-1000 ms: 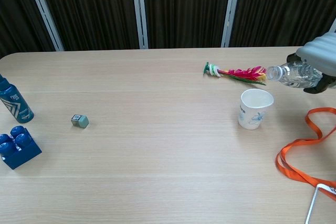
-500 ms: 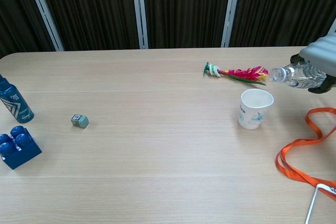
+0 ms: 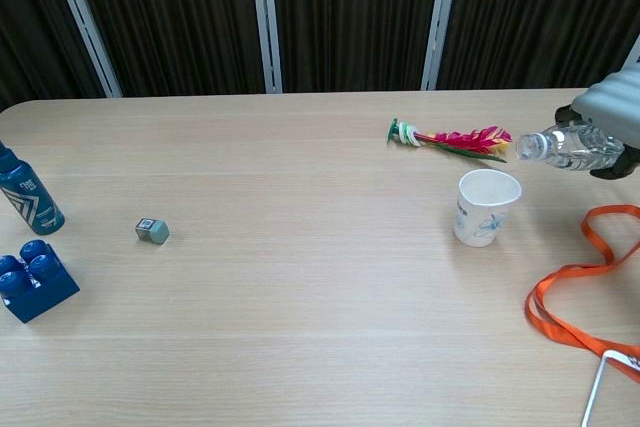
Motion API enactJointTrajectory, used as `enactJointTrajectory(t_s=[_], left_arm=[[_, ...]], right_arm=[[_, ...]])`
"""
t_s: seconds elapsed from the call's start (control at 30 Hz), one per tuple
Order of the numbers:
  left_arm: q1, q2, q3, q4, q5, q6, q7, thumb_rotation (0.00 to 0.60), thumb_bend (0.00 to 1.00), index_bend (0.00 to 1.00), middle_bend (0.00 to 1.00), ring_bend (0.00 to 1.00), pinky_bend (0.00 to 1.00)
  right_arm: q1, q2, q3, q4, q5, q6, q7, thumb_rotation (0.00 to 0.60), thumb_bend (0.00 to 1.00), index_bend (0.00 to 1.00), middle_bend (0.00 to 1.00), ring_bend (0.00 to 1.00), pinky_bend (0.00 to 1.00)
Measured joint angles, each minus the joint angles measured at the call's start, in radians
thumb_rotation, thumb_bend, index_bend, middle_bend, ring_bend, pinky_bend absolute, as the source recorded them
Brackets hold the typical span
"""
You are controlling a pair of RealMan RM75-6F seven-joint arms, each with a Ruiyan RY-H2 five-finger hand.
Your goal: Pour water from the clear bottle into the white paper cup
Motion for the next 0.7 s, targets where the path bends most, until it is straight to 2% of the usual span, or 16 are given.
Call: enactJointTrajectory(t_s=[0.7], left_arm=[[0.0,0.002,0.0,0.0,0.0,-0.001,-0.004,0.6,0.0,0.0,0.0,0.0,0.0]], right_arm=[[0.0,-0.007,-0.001,0.007,-0.013,0.012,-0.031,0.6,0.55,0.43,0.59,0.57,0.55]])
